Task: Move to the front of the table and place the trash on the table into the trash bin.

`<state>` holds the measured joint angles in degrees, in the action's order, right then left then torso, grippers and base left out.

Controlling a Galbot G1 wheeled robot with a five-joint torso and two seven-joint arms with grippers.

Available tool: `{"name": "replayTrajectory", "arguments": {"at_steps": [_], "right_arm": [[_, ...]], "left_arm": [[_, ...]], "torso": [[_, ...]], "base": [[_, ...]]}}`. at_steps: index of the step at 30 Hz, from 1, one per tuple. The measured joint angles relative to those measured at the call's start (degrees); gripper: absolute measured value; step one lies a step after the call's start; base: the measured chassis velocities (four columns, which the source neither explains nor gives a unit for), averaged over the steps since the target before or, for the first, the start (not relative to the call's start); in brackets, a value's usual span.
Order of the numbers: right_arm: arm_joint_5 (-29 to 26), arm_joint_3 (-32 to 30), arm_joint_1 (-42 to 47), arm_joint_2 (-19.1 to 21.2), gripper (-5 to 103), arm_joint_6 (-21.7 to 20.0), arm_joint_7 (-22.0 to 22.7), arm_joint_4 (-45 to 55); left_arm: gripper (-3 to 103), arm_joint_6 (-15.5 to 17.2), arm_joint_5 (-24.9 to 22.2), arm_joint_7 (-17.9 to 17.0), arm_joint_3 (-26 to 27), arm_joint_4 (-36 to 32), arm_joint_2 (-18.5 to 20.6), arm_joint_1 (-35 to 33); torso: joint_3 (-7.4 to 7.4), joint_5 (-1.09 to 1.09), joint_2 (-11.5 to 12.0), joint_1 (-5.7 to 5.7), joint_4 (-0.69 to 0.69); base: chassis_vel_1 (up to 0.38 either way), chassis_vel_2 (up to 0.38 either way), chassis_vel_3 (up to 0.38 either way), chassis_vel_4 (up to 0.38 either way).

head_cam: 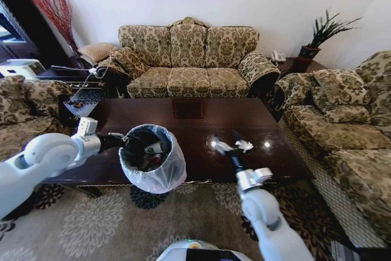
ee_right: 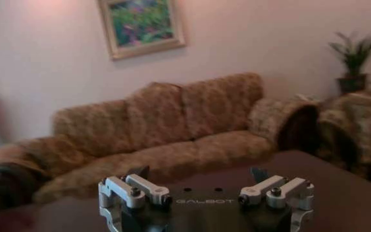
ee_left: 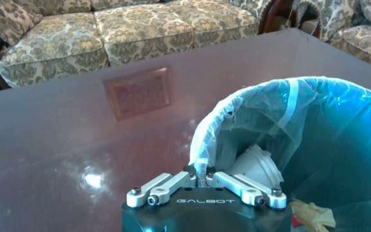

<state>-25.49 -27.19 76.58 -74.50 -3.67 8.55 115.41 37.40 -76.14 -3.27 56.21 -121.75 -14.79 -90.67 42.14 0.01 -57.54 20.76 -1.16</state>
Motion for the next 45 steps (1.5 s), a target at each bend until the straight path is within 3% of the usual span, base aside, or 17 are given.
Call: {"name": "replayTrajectory", "arguments": {"at_steps": [11, 16, 20, 27, 38, 43, 45], "right_arm": [[0.09, -3.83, -3.56, 0.21, 100, -0.26, -0.31, -12.34], [4.11, -1.42, -8.69, -0.65, 100, 3.19, -0.30, -21.53], [5.79, 1.83, -12.22, -1.19, 100, 3.66, -0.33, -26.99], [8.52, 4.55, -18.10, -6.00, 100, 3.41, -1.51, -35.91], [11.37, 4.64, -25.53, -10.37, 102, 5.37, 0.47, -48.47], [11.41, 4.63, -27.01, -10.91, 93, 6.01, 0.28, -50.45], [11.27, 4.62, -27.82, -10.96, 83, 5.94, -0.21, -51.06]], "left_arm": [[1, 0.39, 0.65, -0.07, 0.46, -1.93, -1.26, -0.34], [1, 0.43, 0.50, -0.24, 0.45, -3.05, -1.34, -0.32], [1, 0.47, 0.41, -0.31, 0.45, -3.86, -1.42, -0.43], [1, 0.61, 0.22, -0.90, 0.46, -4.96, -1.07, -0.51], [1, 0.58, 0.14, -0.81, 0.36, -5.13, -1.44, -0.73], [1, 0.51, 0.29, -0.75, 0.20, -4.95, -1.94, -0.70], [1, 0.47, 0.45, -0.72, 0.14, -4.92, -2.41, -0.84]], "torso": [[0.00, -0.02, 0.00, 0.00, -0.01], [0.01, 0.08, 0.00, 0.01, 0.00], [0.00, -0.02, 0.00, 0.01, 0.04], [0.00, -0.04, 0.00, 0.01, -0.06], [0.01, -0.01, 0.00, 0.01, 0.01], [0.01, -0.03, 0.00, 0.01, -0.01], [0.01, -0.02, 0.00, 0.01, -0.01]], "base": [[-0.087, -0.100, 0.105, 0.102], [-0.162, -0.155, 0.159, 0.165], [-0.098, -0.112, 0.038, 0.028], [0.028, 0.030, -0.008, -0.005], [0.004, 0.005, 0.000, 0.000], [0.000, 0.000, 0.000, 0.000], [0.000, 0.000, 0.000, 0.000]]}}
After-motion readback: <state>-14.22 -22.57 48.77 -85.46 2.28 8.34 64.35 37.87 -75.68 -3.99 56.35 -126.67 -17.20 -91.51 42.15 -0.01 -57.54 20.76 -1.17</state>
